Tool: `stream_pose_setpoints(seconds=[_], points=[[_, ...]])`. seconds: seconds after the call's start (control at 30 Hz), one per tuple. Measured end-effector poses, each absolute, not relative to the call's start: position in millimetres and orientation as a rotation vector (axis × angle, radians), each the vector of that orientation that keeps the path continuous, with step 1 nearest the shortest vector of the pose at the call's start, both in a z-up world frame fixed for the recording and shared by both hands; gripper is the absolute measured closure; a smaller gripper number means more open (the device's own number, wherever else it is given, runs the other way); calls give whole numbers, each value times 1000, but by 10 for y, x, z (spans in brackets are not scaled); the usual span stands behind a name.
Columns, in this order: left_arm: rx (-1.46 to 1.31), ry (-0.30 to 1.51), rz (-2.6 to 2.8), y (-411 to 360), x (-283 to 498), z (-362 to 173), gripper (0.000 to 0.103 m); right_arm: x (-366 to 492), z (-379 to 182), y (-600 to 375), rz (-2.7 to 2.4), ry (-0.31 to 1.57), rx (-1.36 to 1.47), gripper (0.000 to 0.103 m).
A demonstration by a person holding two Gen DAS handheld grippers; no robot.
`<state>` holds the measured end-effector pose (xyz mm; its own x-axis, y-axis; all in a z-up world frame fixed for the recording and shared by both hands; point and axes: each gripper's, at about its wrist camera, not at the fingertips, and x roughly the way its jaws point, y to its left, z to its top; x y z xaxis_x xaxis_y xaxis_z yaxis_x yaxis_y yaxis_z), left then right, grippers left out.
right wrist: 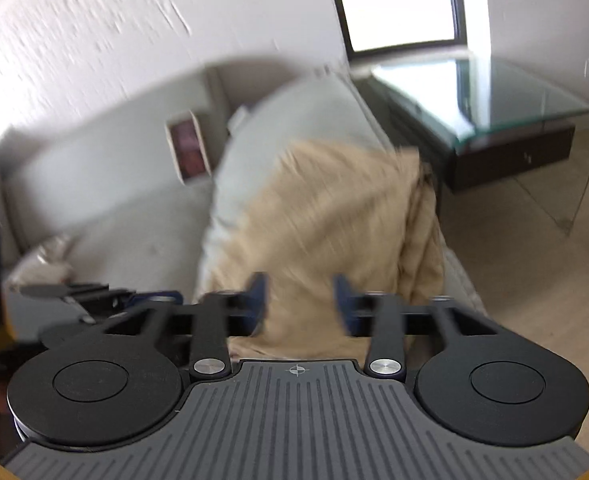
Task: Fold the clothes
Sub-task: 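Open both grippers and withdraw them from the folded trousers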
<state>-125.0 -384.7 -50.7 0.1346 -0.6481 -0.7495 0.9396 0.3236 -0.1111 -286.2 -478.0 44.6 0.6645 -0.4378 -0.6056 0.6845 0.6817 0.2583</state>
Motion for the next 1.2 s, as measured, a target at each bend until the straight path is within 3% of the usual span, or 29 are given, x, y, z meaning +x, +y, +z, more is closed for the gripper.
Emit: stream_pose_setpoints(seconds=[0.07, 0.1, 0.2, 0.37, 0.57, 1.2], points=[[428, 820, -1205, -3736, -1310, -400, 18, -2909, 680, -4675, -677, 537, 510, 20], [423, 826, -1206, -3681, -1340, -347, 15, -2929, 794, -4627, -686, 543, 516, 0], [406, 844, -1206, -3515, -1430, -186, 2, -2991, 1058, -4458, -738, 600, 458, 0], [379, 874, -1207, -3238, -1580, 81, 2, -3090, 1159, -4249, -819, 719, 406, 0], [377, 843, -1153, -3121, -1768, 29, 2, -3211, 1042, -4201, -846, 778, 468, 0], [411, 838, -1140, -3184, -1927, -56, 1, -3236, 910, -4185, -865, 831, 450, 0]])
